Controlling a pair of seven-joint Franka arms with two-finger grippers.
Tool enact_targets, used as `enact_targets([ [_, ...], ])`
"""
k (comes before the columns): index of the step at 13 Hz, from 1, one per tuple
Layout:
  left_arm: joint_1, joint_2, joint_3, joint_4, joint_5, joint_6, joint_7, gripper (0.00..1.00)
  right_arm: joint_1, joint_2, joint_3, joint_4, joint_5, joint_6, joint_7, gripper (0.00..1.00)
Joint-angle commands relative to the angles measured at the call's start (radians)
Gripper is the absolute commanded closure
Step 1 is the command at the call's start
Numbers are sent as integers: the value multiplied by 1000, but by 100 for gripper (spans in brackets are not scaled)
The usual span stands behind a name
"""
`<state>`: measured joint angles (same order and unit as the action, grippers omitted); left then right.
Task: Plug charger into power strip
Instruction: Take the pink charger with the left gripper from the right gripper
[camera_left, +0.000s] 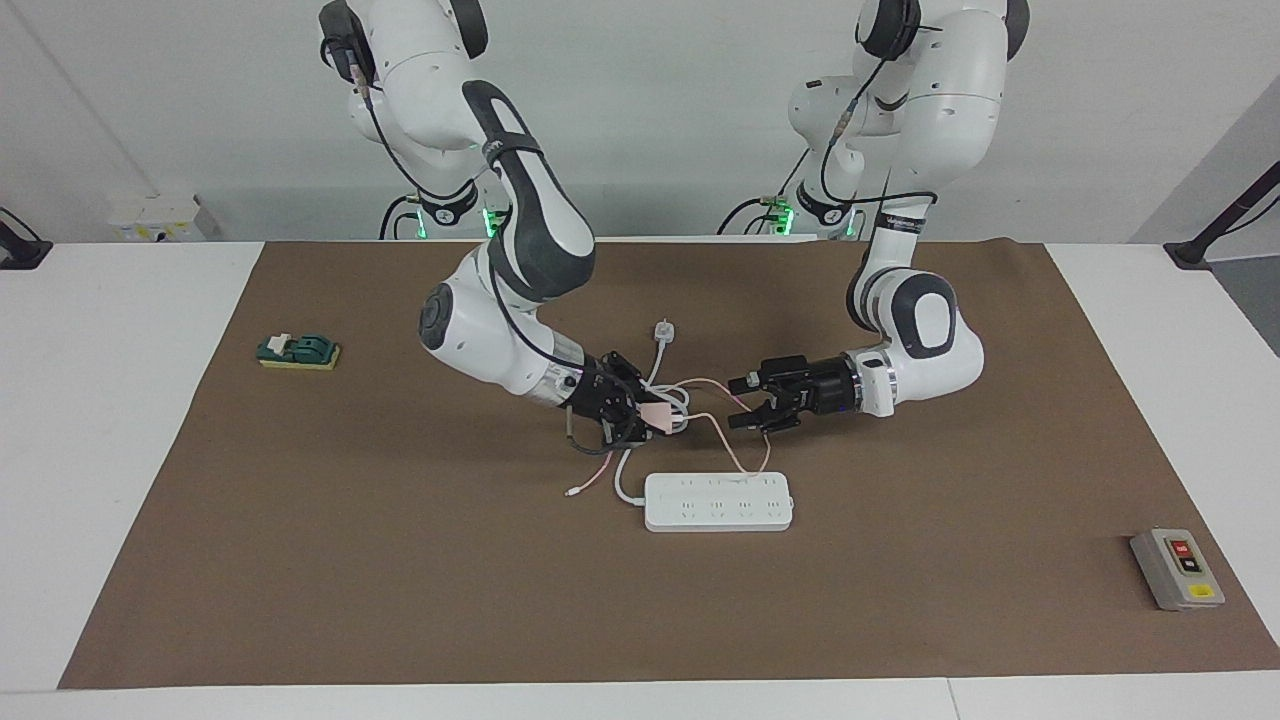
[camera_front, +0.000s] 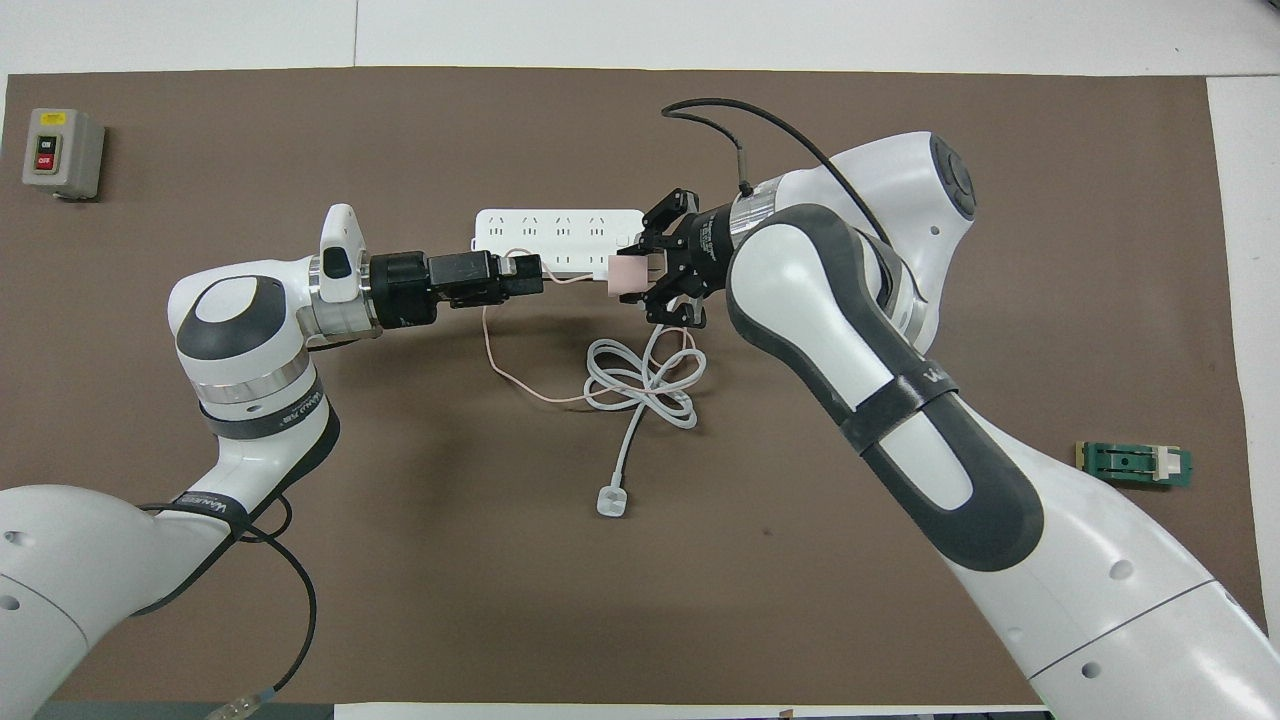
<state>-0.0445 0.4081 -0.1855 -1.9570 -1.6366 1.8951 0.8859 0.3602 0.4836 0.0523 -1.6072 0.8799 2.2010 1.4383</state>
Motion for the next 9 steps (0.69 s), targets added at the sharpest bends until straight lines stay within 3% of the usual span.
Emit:
enact_targets([
  [1,-34,20,11,20,-31,25,51,0,45,19,-3,20,18,55,42,100],
  [9,-67,43,12,12,-26,32,137,0,48,26,-3,35,18,65,79,100],
])
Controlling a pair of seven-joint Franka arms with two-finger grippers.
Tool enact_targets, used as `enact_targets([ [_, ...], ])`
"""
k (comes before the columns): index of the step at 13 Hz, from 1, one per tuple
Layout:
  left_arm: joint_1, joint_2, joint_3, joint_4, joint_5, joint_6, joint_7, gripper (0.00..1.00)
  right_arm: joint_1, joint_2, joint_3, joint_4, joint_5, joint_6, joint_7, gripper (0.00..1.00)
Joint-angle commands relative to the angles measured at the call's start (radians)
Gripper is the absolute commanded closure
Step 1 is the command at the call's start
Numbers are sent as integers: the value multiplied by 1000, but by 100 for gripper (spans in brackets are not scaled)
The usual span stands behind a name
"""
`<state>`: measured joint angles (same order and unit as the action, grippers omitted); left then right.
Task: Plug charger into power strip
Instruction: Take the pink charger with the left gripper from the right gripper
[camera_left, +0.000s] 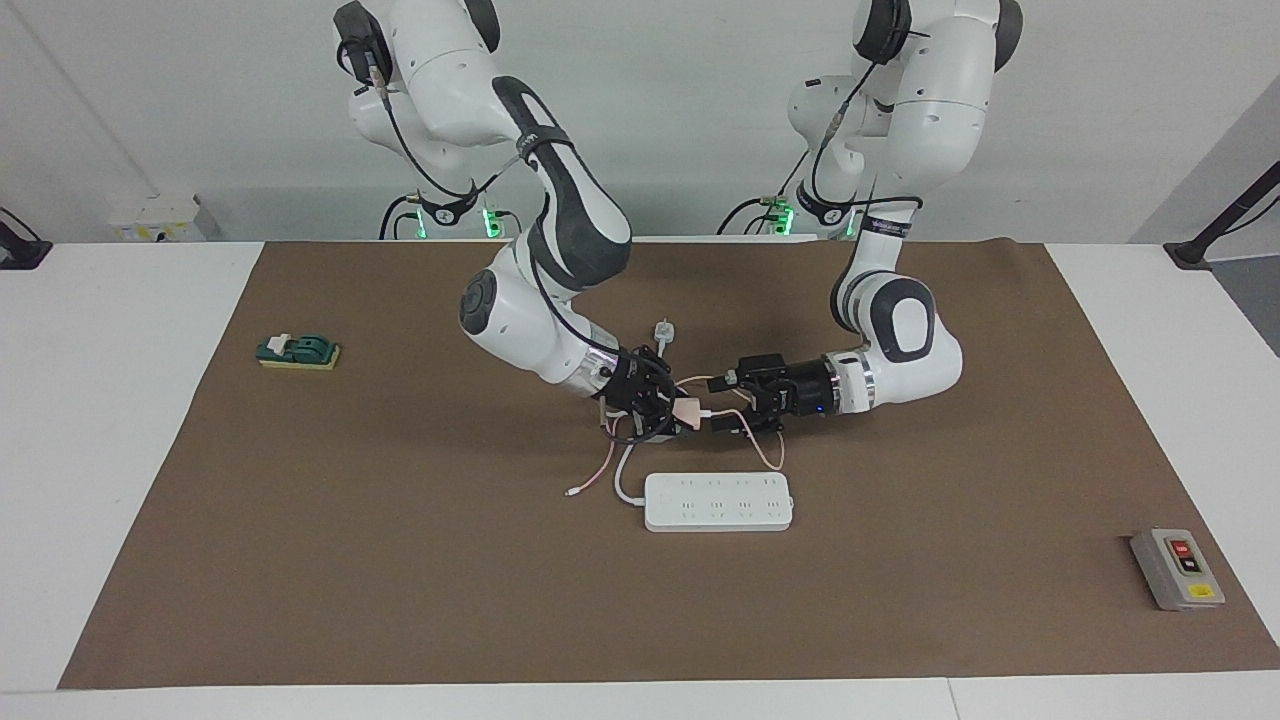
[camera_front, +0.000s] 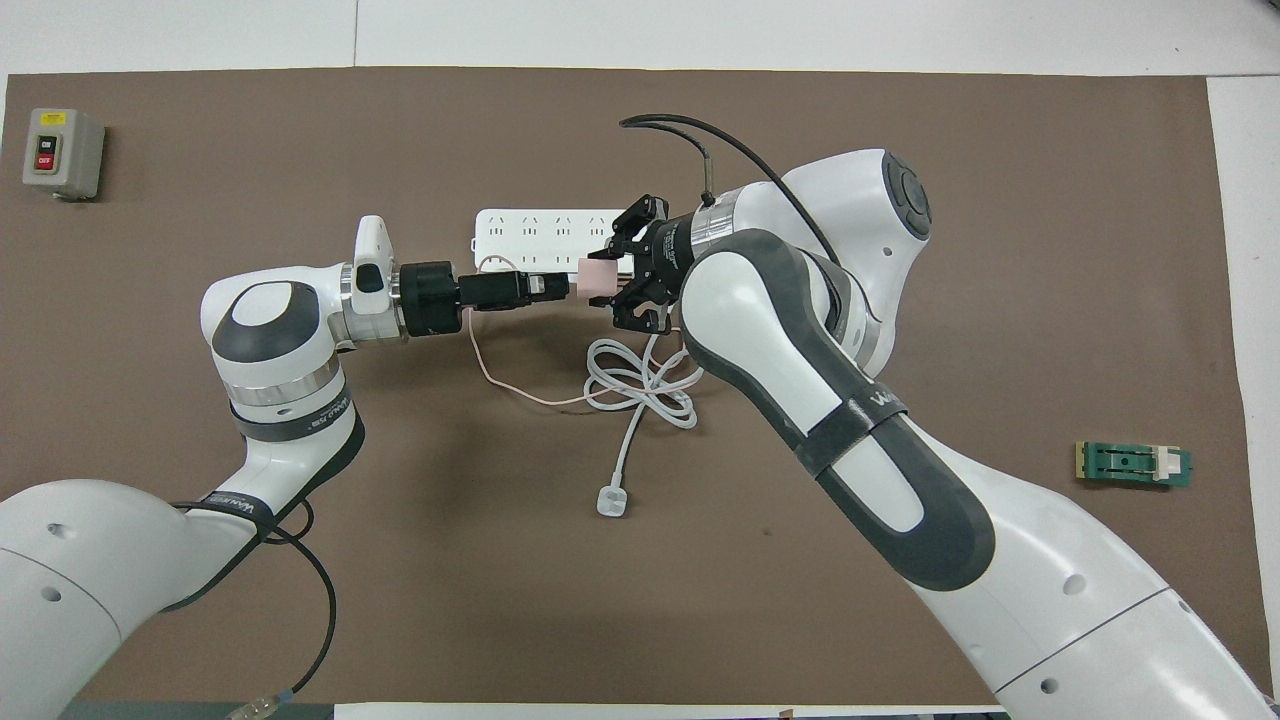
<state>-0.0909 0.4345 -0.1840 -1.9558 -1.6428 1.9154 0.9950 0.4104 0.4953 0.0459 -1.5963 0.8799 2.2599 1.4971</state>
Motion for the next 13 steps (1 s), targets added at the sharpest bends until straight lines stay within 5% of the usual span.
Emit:
enact_targets([
  [1,-21,21,9,12,-22,13,28,0,-2,15,3,24,18,6,20,100],
  [13,-35,69,8,43,-130,-30,-13,3,-1,15,3,30,18,0,22,100],
])
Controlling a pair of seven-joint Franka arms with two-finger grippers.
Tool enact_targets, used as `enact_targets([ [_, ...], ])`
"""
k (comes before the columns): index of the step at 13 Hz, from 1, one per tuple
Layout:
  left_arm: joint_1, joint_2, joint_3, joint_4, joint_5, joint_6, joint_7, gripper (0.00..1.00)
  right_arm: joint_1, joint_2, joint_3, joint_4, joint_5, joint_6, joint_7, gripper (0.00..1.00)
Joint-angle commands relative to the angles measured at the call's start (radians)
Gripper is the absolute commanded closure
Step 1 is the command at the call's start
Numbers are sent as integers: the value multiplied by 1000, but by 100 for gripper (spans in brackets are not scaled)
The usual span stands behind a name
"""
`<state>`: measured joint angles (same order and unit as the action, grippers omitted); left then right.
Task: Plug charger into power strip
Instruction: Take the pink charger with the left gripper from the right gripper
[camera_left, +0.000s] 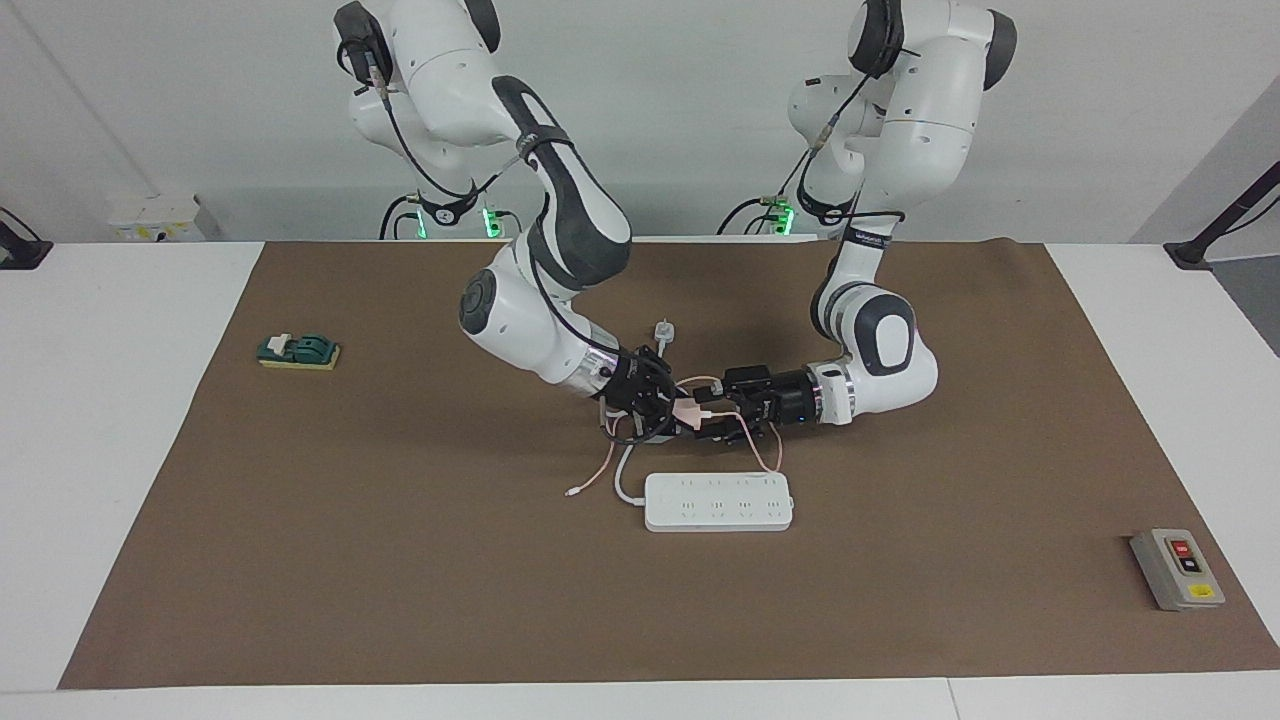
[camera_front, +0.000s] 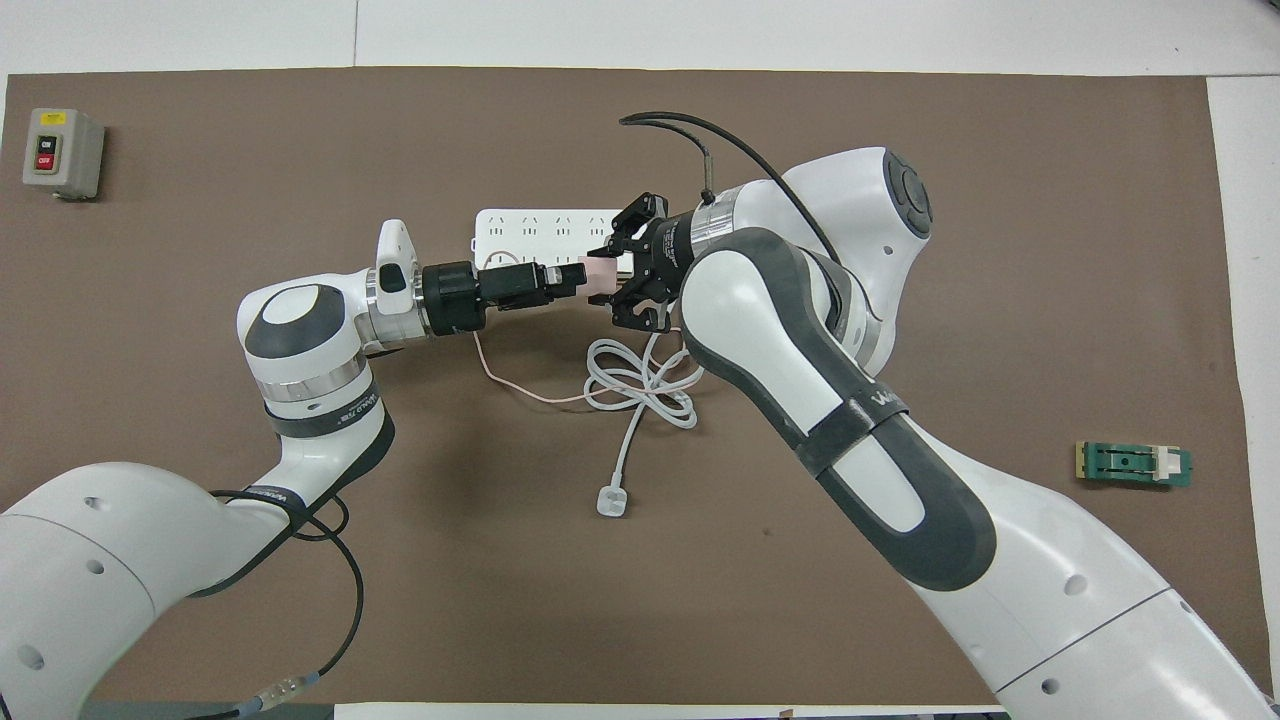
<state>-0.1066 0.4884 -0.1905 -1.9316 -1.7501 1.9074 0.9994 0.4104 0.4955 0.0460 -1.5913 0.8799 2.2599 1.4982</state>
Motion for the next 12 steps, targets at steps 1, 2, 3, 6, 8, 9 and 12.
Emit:
enact_targets([
  [1,-24,15,16,23,-22,-25,-28,3,-2,15,3,25,17,0,20,100],
  [2,-31,16,16,34,-22,-24,-39,3,-2,15,3,25,17,-2,20,100],
  [3,-44,16,16,39,-22,-24,-68,2,-2,15,3,25,17,-3,20,100],
  [6,-42,16,17,48,-14,-25,-93,7,-2,15,3,25,17,-3,19,100],
  [8,-42,16,17,48,-11,-25,-116,12,-4,15,3,25,17,-6,19,100],
  [9,-39,16,17,46,-9,-25,-117,12,-4,15,3,25,17,-6,19,100],
  [12,-38,15,19,43,-8,-24,-139,22,-4,15,3,27,19,-8,20,100],
])
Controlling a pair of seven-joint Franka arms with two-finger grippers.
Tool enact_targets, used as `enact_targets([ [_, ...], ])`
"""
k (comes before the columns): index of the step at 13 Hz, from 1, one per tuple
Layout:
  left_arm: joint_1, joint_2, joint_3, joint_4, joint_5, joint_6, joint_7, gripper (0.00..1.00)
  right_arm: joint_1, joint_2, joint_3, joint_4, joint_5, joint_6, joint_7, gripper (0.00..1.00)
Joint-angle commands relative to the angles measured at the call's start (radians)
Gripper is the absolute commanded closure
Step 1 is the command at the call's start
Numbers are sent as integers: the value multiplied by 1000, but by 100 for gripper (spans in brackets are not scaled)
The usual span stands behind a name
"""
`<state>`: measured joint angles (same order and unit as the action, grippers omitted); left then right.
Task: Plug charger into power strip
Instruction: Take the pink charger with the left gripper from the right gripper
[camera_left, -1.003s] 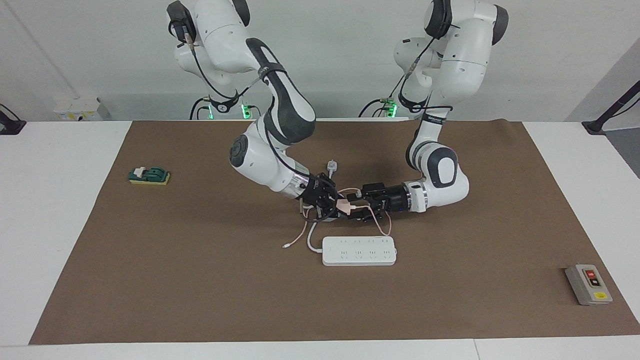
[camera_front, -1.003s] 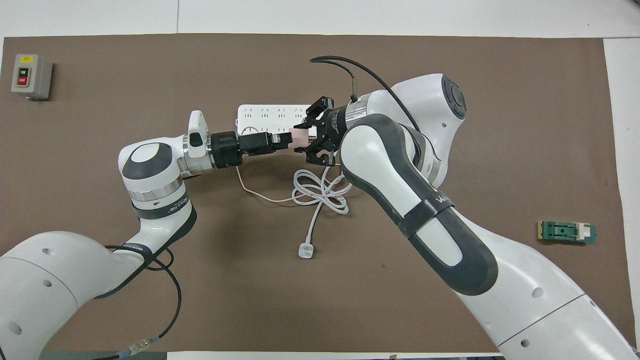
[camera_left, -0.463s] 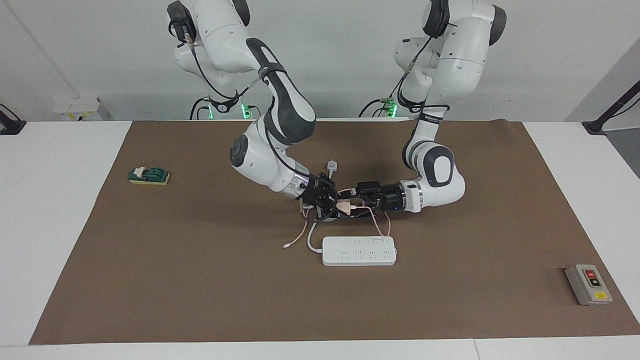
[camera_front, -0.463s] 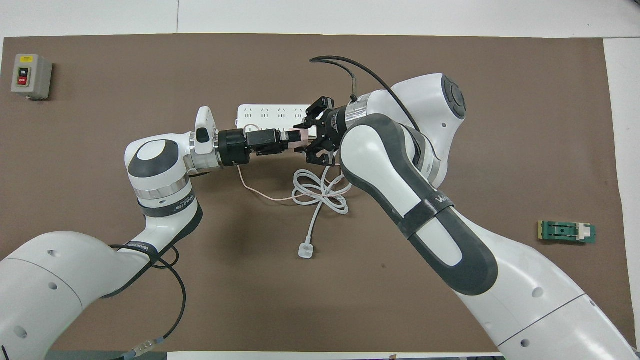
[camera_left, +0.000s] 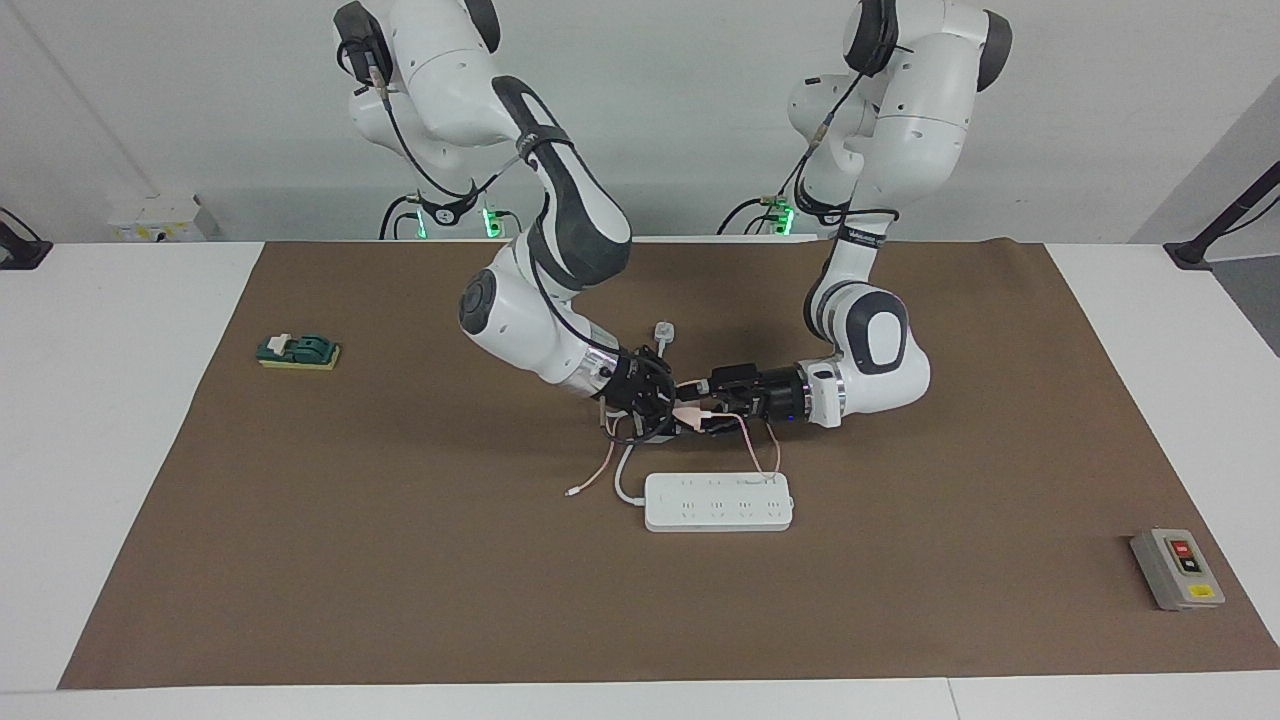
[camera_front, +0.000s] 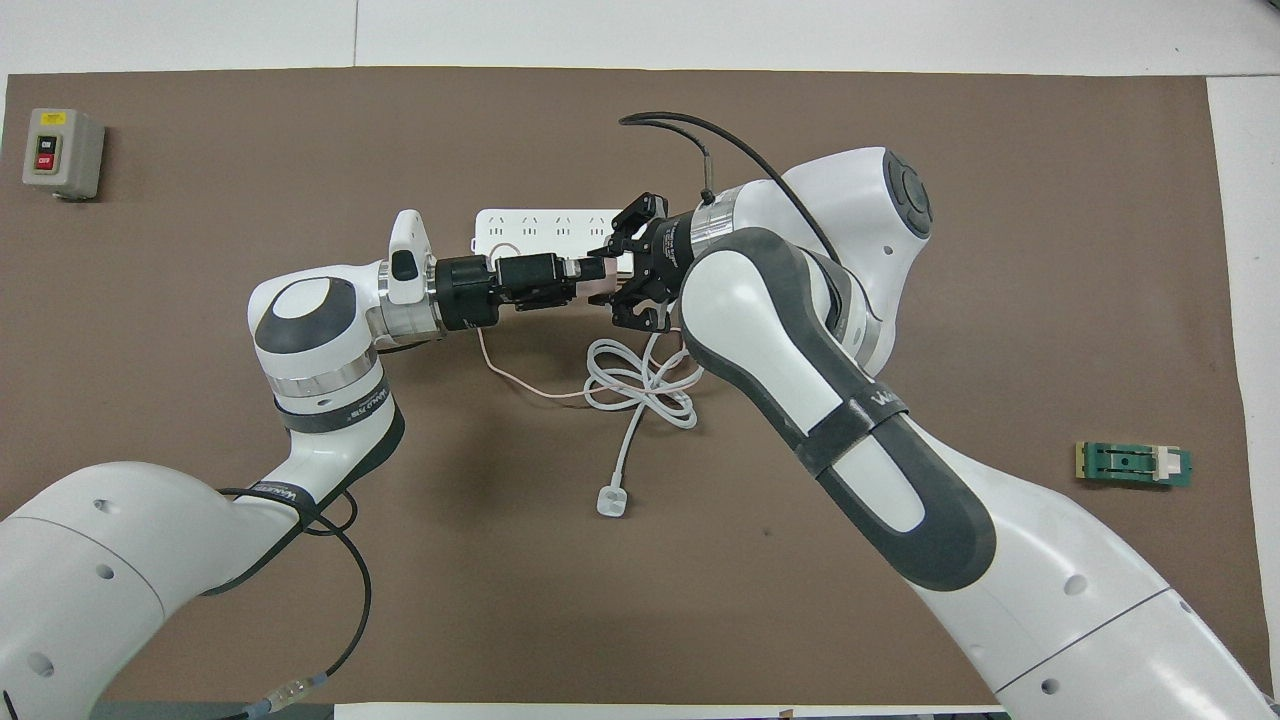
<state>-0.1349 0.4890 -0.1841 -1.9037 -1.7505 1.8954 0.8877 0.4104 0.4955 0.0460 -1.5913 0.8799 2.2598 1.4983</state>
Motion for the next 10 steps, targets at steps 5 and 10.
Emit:
enact_targets([
  [5,-8,14,14,12,-7,-7,-59,48,-12,15,3,27,19,-11,20,100],
  [10,-5,13,14,9,8,-6,-61,78,-13,15,3,28,21,-11,20,100],
])
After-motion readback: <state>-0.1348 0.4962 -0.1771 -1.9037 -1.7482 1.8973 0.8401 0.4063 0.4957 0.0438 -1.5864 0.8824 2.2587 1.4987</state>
